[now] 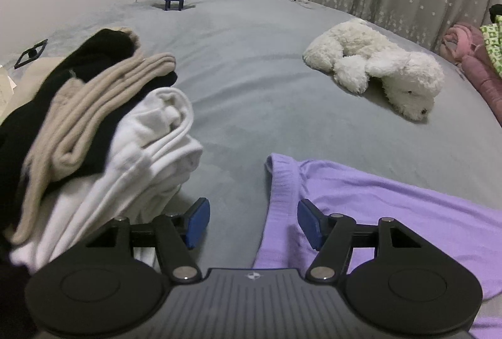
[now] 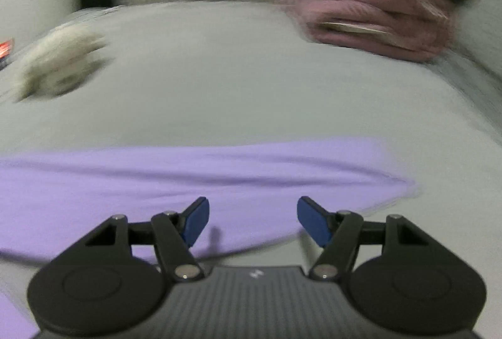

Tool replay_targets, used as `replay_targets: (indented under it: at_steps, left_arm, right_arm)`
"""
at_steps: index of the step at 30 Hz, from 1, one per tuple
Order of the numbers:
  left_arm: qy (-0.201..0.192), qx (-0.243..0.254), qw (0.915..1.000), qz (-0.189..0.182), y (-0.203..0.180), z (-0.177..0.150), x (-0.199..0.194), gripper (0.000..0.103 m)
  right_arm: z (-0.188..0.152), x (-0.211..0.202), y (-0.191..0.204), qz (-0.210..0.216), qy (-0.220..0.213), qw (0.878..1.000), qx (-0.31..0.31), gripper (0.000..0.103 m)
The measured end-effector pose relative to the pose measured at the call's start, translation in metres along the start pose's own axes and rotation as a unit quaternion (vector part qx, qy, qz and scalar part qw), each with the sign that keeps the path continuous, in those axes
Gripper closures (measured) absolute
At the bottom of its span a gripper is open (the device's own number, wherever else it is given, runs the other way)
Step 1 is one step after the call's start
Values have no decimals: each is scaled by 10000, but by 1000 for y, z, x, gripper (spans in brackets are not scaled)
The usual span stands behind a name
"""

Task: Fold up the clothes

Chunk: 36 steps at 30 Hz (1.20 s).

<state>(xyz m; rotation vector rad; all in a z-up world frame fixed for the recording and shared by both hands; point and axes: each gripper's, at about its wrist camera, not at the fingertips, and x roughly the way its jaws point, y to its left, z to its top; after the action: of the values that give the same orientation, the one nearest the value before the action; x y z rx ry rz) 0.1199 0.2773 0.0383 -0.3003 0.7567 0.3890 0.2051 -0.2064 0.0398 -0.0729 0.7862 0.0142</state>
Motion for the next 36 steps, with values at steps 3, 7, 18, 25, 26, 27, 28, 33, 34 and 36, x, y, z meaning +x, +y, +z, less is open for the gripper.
replay_targets:
  at_steps: [3, 7, 18, 25, 26, 27, 28, 33, 34, 36]
  left_arm:
    - [39, 119, 9999, -58, 5, -6, -9, 41]
    - [97, 182, 9997, -105, 15, -10, -15, 41]
    - [348, -48, 9982, -483, 48, -19, -41, 42]
    - [718, -449, 9936, -744, 58, -32, -62, 42]
    - [777, -549, 9926, -754, 61, -34, -65, 42]
    - [831, -724, 9904, -831, 64, -38, -70, 42]
    - [883, -909, 9877, -918, 68, -41, -74, 42]
    - [1235, -2162, 9588, -1365, 85, -69, -85, 42]
    - [1317, -2457, 9493, -1455, 88, -76, -85, 42]
    - [1299, -2606, 9468, -1370, 87, -81, -79, 42]
  right_arm:
    - [-7, -5, 77, 721, -36, 9959, -553, 40]
    - [-16, -16, 148, 1311, -117, 9853, -1088, 40]
    - [-29, -10, 102, 8, 263, 9934, -1113, 32]
    - [-58, -54, 61, -543, 247, 9946, -851, 33]
    - [-63, -64, 55, -497, 229, 9954, -790, 32]
    - [-69, -75, 48, -443, 215, 9961, -726, 32]
    - [-75, -85, 42, -372, 201, 9969, -659, 32]
    - [-105, -128, 26, 244, -82, 9990, -359, 27]
    - [-113, -131, 26, 350, -92, 9990, -276, 27]
    - [-122, -135, 29, 539, 35, 9984, -188, 28]
